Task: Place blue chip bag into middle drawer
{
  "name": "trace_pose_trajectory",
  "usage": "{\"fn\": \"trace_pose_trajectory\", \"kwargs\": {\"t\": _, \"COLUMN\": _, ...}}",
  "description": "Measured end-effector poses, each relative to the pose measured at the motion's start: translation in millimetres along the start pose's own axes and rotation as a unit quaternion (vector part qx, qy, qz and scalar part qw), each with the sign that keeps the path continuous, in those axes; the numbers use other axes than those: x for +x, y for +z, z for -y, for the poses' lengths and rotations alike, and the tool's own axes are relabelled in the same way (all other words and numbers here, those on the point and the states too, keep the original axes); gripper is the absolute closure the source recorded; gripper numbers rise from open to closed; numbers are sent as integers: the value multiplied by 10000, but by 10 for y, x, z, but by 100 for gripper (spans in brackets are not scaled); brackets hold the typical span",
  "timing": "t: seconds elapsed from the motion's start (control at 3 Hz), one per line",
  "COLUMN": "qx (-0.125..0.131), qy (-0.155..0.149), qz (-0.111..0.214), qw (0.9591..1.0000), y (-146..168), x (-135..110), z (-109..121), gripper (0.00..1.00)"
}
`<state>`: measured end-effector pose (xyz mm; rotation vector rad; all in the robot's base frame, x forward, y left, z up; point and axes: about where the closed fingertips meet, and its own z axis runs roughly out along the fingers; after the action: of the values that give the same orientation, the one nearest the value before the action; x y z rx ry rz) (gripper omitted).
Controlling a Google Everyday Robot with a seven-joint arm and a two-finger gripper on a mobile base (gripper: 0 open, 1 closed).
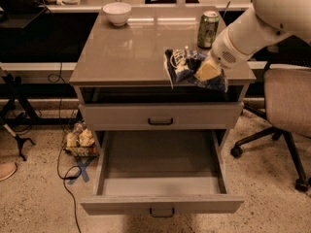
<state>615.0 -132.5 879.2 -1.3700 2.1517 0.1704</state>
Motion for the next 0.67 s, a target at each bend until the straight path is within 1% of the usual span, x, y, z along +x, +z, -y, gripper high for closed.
{"fn": "trace_pose_trajectory", "kwargs": {"t": 0.33, "qx": -139, "qy": 437, "qz": -441, "qw": 9980, "y": -18, "x": 616, "z": -254, "gripper": 100}}
{"fn": "trace_pose_trajectory", "kwargs": {"t": 0.67, "qx": -573, "qy": 973, "qz": -879, "qw": 9897, "y": 481, "x": 1297, "z": -655, "gripper": 100}}
